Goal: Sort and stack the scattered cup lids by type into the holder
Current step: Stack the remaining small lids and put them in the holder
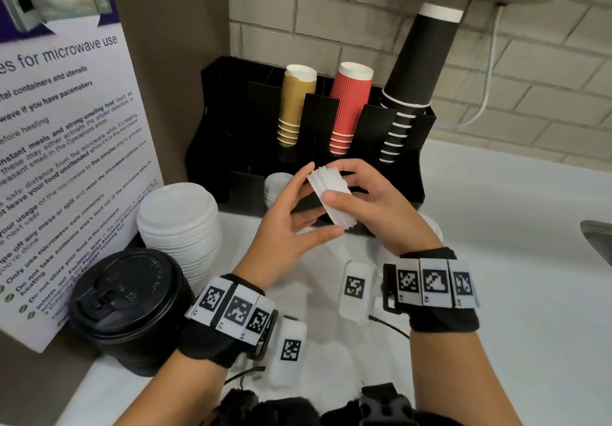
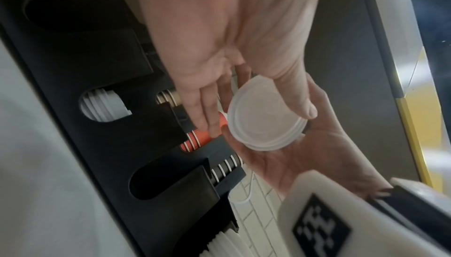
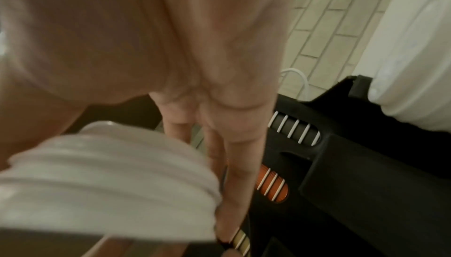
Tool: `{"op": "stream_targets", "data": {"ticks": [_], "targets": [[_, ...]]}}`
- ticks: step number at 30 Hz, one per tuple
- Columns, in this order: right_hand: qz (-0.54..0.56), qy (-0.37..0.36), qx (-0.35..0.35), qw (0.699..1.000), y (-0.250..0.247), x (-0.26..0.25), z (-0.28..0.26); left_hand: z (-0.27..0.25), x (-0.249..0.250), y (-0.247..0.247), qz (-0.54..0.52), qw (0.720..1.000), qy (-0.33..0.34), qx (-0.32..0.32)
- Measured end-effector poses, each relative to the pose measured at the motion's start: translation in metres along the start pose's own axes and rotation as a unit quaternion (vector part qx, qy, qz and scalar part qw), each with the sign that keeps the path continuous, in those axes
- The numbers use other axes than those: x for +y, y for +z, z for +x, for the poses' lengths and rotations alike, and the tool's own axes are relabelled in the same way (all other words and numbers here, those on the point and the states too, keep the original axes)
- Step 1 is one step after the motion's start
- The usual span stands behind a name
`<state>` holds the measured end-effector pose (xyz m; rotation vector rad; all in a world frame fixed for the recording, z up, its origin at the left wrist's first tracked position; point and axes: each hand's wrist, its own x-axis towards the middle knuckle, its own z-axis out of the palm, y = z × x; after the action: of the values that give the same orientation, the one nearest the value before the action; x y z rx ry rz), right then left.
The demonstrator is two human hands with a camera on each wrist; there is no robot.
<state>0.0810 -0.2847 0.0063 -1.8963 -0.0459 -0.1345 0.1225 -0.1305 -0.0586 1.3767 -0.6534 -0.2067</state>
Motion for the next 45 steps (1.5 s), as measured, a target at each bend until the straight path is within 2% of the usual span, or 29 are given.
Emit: {"op": "stream_targets", "data": {"ticks": [4, 10, 15, 27, 32, 34, 36, 38, 40, 43, 45], "targets": [[0.009, -0.003, -0.051, 0.999, -0.008, -0.002, -0.001, -0.001, 0.0, -0.003, -0.017, 1.0, 0.003, -0.003], [-0.018, -0.017, -0.081, 0.996, -0.017, -0.005, -0.006, -0.002, 0.0, -0.006, -0.018, 1.0, 0.009, -0.016], [-0.001, -0.011, -0.074, 0.997, -0.017, -0.002, -0.006, -0.002, 0.002, -0.003, -0.019, 1.0, 0.017, -0.007], [-0.041, -0.033, -0.061, 0.997, -0.017, -0.003, -0.006, -0.001, -0.001, -0.005, -0.006, 1.0, 0.006, -0.019], [-0.067, -0.036, -0.07, 0.995, -0.016, -0.007, 0.003, 0.0, -0.004, -0.005, -0.01, 1.0, 0.002, 0.001], [-0.071, -0.052, -0.071, 0.994, -0.018, -0.013, 0.015, 0.001, -0.008, -0.006, -0.016, 0.999, -0.028, 0.031], [-0.074, -0.077, -0.049, 0.993, -0.019, -0.022, 0.034, 0.002, -0.012, -0.009, 0.028, 0.994, -0.086, 0.058], [-0.111, -0.101, -0.016, 0.989, -0.017, -0.03, 0.06, 0.002, -0.017, -0.011, 0.103, 0.981, -0.158, 0.043], [-0.176, -0.107, 0.002, 0.979, -0.009, -0.033, 0.09, 0.001, -0.024, -0.013, 0.156, 0.967, -0.202, 0.01], [-0.302, -0.069, -0.031, 0.95, 0.012, -0.026, 0.126, 0.002, -0.028, -0.014, 0.191, 0.955, -0.227, -0.026], [-0.399, -0.039, -0.066, 0.914, 0.026, -0.016, 0.141, 0.003, -0.027, -0.014, 0.196, 0.951, -0.238, -0.034]]}}
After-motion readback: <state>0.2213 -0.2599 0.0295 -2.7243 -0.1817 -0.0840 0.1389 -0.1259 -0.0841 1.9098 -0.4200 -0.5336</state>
